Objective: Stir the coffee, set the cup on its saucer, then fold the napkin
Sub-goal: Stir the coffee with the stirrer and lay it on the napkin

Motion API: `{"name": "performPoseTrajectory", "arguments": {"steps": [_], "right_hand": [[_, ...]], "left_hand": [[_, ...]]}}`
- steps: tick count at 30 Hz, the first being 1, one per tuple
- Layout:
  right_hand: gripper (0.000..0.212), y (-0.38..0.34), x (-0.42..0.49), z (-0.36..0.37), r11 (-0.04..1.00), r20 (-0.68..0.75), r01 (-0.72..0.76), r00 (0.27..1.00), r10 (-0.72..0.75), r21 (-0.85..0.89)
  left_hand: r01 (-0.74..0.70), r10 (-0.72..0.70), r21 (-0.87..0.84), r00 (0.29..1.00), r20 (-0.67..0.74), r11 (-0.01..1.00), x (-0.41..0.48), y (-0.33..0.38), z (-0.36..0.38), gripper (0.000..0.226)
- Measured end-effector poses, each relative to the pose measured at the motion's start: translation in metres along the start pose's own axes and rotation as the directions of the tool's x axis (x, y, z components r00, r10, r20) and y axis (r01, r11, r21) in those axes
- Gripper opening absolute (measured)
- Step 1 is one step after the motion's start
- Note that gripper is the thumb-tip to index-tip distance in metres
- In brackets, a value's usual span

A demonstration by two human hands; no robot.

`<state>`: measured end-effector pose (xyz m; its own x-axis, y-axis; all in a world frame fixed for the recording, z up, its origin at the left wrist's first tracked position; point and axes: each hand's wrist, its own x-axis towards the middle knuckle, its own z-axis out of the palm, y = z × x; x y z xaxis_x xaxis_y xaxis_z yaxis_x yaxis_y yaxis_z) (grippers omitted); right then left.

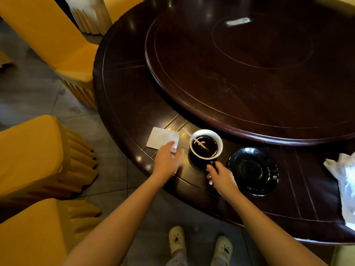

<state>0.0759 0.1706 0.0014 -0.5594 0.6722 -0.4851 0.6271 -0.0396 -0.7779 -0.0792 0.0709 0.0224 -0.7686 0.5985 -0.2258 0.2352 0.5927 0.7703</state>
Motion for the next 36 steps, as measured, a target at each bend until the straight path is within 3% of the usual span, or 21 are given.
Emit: {"name": "performPoseTrajectory", "arguments": {"steps": [2, 4, 17, 31, 36], "right_hand": [[0.022, -0.001, -0.001, 0.000, 1.000, 0.002, -0.005, 1.000, 0.005, 0.005], [0.021, -0.001, -0.001, 0.000, 1.000, -0.002, -0.007, 1.000, 0.007, 0.016], [0.016, -0.002, -0.004, 0.002, 0.998, -0.023, 0.002, 1.000, -0.001, 0.061], [0.015, 0.001, -0.004, 0.005, 0.995, -0.051, 0.016, 0.999, -0.011, 0.094], [0.015, 0.002, -0.002, 0.007, 0.996, -0.059, 0.015, 0.998, -0.011, 0.083]], "left_hand": [[0.101, -0.095, -0.178, 0.995, 0.043, 0.979, 0.021, 0.017, -0.002, 0.046], [0.121, -0.109, -0.232, 0.992, 0.065, 0.965, 0.037, 0.027, -0.001, 0.043], [0.210, -0.194, -0.255, 0.977, 0.089, 0.944, 0.079, 0.043, 0.016, 0.022], [-0.130, 0.135, -0.096, 0.990, 0.040, 0.987, 0.050, 0.065, -0.032, 0.019], [-0.133, 0.133, -0.073, 0.991, -0.003, 0.988, 0.041, 0.061, -0.043, 0.022]]}}
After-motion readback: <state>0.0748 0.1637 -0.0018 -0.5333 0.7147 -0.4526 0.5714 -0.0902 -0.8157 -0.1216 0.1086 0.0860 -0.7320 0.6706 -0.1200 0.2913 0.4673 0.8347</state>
